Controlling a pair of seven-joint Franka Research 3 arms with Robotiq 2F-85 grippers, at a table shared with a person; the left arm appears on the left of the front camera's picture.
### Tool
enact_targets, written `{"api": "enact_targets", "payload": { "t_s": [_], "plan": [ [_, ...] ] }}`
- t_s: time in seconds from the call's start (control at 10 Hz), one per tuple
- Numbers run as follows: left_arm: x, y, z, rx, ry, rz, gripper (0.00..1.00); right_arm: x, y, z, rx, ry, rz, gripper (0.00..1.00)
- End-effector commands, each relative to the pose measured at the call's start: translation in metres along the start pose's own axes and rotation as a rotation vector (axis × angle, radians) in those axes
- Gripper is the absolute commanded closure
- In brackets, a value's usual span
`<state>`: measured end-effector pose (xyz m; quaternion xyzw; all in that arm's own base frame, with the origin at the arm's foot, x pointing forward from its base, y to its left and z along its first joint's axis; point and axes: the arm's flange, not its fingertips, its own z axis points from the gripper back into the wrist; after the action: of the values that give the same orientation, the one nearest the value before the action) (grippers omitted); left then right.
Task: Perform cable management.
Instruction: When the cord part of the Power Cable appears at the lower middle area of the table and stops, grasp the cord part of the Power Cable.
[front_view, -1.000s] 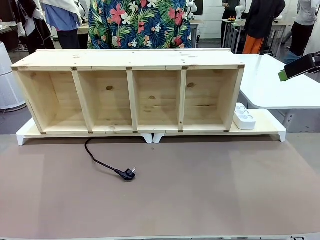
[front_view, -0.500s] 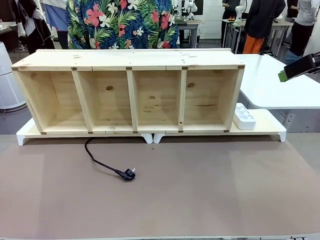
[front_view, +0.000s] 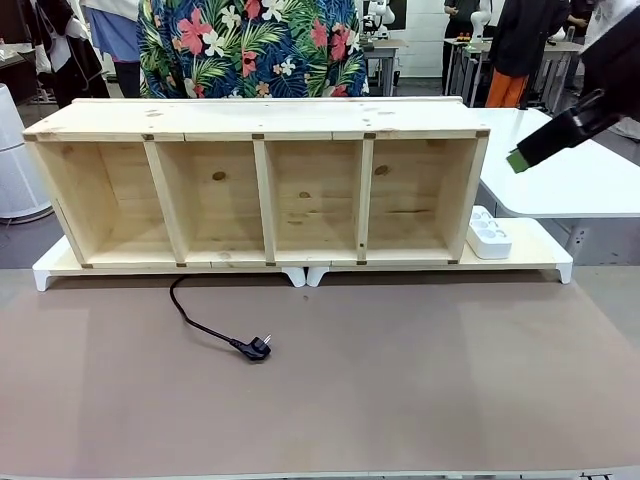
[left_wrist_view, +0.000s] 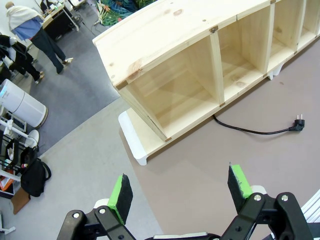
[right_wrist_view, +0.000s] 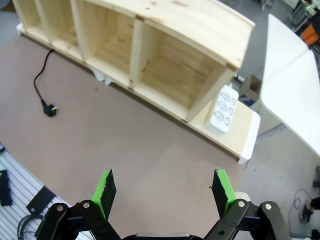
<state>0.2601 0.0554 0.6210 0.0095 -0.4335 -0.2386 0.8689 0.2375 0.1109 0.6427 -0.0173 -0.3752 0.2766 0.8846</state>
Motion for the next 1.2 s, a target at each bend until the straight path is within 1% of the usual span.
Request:
{"api": "enact_targets", "payload": {
  "t_s": [0.0, 0.2, 0.4, 0.7, 1.1],
  "plan": [
    [0.003, 0.000, -0.003, 0.010, -0.008, 0.016, 0.00, 0.018, 0.013, -0.005, 0.044, 0.040, 0.063, 0.00],
    [0.003, 0.000, -0.003, 0.010, -0.008, 0.016, 0.00, 0.041, 0.041, -0.018, 0.090, 0.049, 0.137, 0.00],
    [0.003, 0.000, -0.003, 0.010, -0.008, 0.016, 0.00, 0.066, 0.078, -0.038, 0.146, 0.061, 0.223, 0.00],
    [0.003, 0.000, -0.003, 0.010, -0.008, 0.016, 0.00, 0.097, 0.128, -0.060, 0.183, 0.077, 0.314, 0.00],
    [0.003, 0.000, -0.003, 0.010, -0.008, 0.016, 0.00, 0.118, 0.175, -0.097, 0.235, 0.067, 0.372, 0.00]
  ]
}}
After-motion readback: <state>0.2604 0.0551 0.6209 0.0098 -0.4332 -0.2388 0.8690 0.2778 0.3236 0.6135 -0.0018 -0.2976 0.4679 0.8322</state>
